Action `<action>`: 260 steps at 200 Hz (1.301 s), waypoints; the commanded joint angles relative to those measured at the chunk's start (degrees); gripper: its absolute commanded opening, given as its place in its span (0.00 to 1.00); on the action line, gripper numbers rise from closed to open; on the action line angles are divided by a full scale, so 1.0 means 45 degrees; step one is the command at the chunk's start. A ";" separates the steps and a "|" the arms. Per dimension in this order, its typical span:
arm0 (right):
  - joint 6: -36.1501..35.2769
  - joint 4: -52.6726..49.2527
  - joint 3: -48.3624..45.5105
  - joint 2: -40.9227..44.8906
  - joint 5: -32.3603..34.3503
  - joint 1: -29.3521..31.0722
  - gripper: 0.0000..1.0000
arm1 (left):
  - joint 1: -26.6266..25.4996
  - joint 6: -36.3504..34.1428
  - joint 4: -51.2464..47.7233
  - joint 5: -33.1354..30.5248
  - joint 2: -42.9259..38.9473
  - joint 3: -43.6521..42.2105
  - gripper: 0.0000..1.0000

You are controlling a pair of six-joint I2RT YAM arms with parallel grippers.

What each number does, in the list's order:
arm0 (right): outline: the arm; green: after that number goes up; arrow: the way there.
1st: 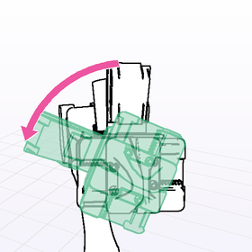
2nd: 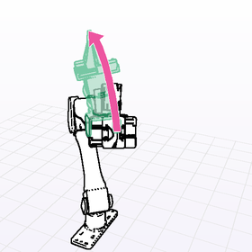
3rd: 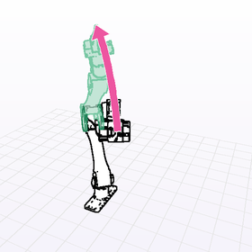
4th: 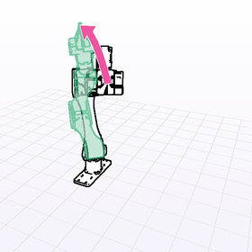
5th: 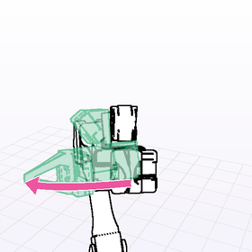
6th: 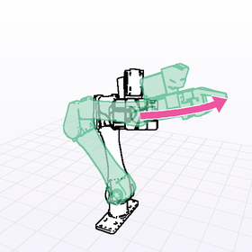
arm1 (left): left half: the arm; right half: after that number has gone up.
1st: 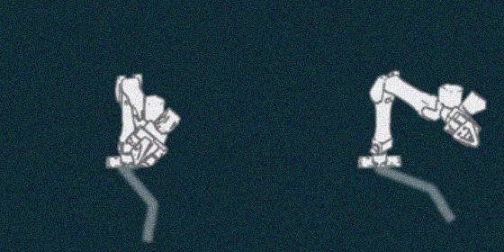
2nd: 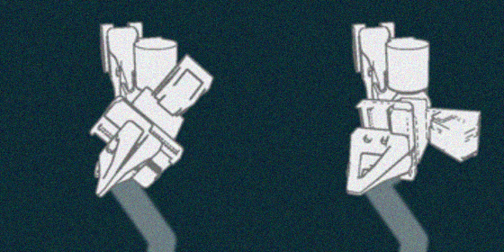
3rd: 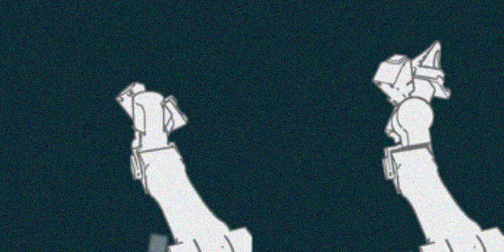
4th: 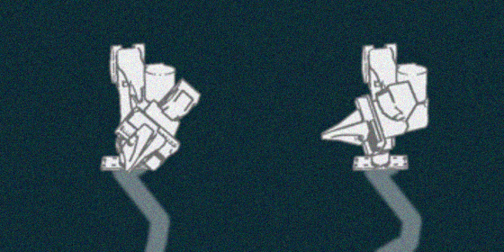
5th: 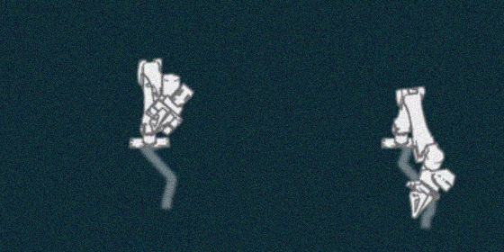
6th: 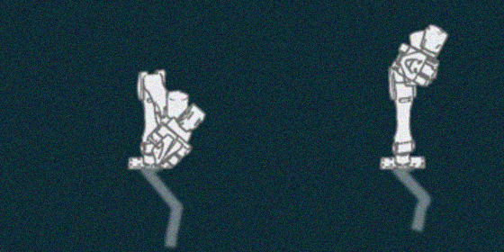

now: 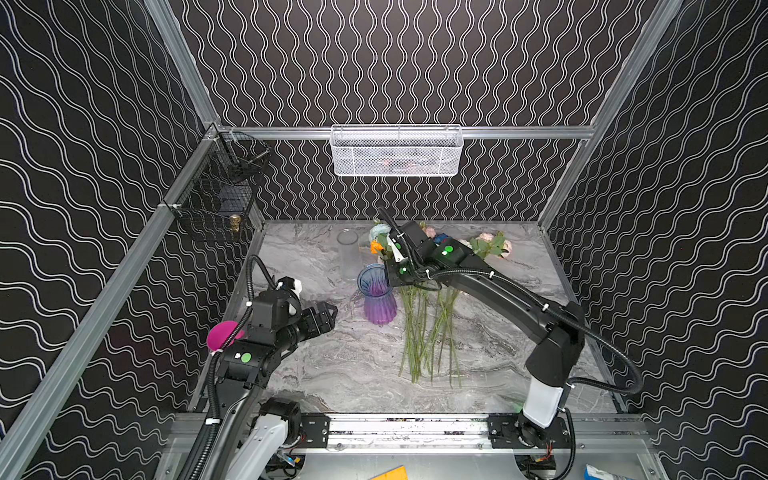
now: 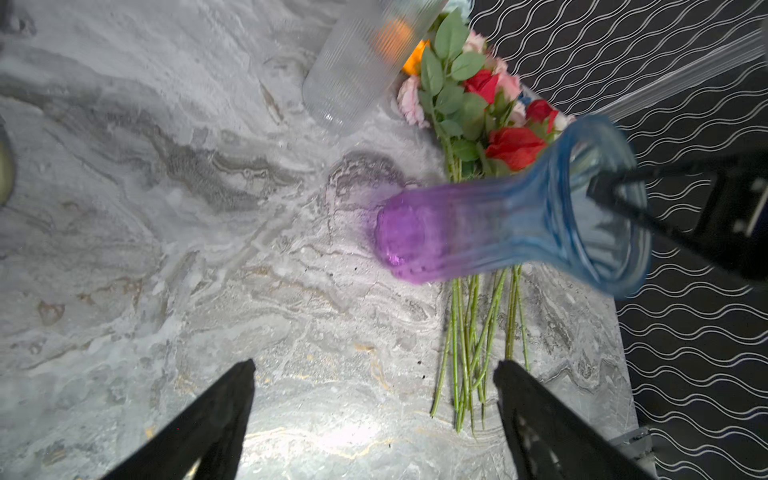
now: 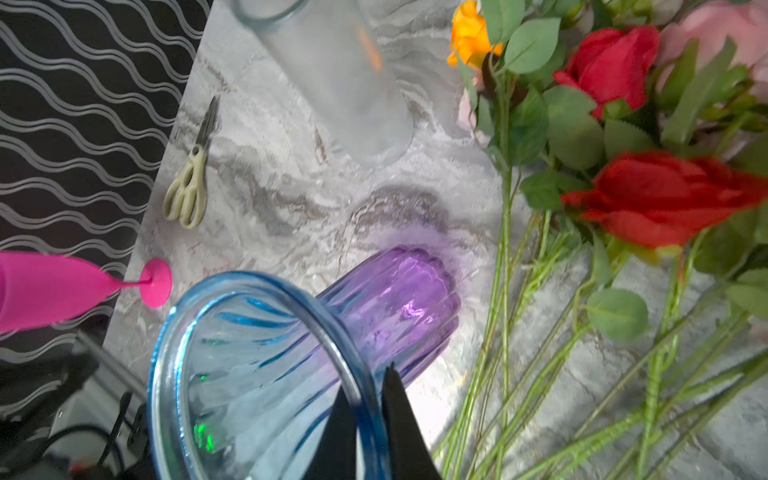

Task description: Arrange the flowers into the vase

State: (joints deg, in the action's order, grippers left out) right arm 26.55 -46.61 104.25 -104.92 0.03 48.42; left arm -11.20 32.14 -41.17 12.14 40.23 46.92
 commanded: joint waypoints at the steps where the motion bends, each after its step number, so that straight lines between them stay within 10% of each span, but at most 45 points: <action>1: 0.0319 0.0125 -0.0119 0.0276 -0.0505 0.0176 0.00 | 0.0009 -0.0495 0.0714 -0.0443 0.0533 0.0809 0.94; 84: 0.0234 -0.0659 -0.0470 0.0213 -0.1267 0.0587 0.10 | 0.0009 0.0076 0.2041 -0.1982 0.5337 0.5392 0.95; 172: -0.0244 -0.0744 0.0207 0.0379 -0.0737 0.0554 0.40 | 0.0015 0.0442 0.4553 0.0427 0.6192 0.4233 0.94; 222: -0.0538 -0.0457 -0.0220 0.2898 0.3155 0.0470 0.43 | 0.0028 0.0352 0.4619 0.1205 0.5769 0.3803 0.94; 248: -0.1114 0.2880 -0.4241 0.5986 0.8346 0.0158 0.63 | 0.0059 0.0804 0.4779 0.1136 0.5299 0.3604 0.94; 260: -0.1757 0.4955 -0.6507 0.7343 0.8489 -0.0334 0.62 | 0.0185 0.1218 0.5025 0.1344 0.5110 0.3385 0.94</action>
State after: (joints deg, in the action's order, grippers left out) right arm 22.85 -40.75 89.73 -80.47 20.88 49.52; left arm -11.03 34.30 -21.89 16.05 64.60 63.44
